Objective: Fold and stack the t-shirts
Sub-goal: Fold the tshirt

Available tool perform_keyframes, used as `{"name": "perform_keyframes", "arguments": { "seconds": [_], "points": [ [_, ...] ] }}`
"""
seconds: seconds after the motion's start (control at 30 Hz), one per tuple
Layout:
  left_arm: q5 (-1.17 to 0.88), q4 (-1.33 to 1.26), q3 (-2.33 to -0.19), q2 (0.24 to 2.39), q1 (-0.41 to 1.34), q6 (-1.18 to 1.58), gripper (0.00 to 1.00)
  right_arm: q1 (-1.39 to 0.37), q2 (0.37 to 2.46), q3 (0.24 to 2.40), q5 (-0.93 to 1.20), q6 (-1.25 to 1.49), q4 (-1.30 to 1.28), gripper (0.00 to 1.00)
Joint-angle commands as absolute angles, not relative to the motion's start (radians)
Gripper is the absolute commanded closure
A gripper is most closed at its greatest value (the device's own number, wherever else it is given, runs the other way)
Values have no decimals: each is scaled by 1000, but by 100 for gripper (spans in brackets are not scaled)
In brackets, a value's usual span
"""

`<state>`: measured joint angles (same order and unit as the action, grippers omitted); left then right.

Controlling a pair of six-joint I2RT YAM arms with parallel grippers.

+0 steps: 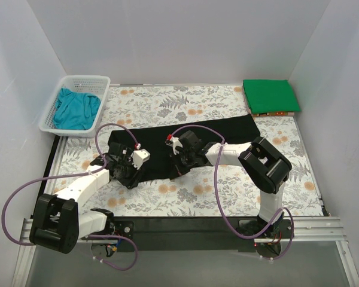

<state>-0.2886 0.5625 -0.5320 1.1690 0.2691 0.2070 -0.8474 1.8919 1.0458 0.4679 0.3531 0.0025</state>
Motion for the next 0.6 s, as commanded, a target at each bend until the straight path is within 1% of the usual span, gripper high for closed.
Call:
{"name": "perform_keyframes", "arguments": {
  "seconds": [0.0,0.13,0.17,0.3,0.4,0.43,0.47,0.57],
  "points": [
    [-299,569,-566,1195,264,235,59,-853,1901,1060,480,347,-9,99],
    [-307,540,-558,1223,264,232,65,-847,1907,1068,505,348,-11,99],
    [-307,532,-555,1227,265,232,72,-845,1910,1069,506,350,-11,99],
    [-252,499,-532,1265,281,230,85,-839,1913,1075,526,350,-11,99],
    [-222,488,-522,1263,296,233,90,-836,1907,1077,535,353,-11,99],
    [-219,488,-511,1249,299,233,97,-836,1905,1077,541,351,-9,99],
    [-216,488,-506,1241,302,232,100,-833,1905,1078,548,351,-11,99],
    [-218,512,-521,1206,302,218,100,-831,1901,1083,572,353,-11,99]
  ]
}}
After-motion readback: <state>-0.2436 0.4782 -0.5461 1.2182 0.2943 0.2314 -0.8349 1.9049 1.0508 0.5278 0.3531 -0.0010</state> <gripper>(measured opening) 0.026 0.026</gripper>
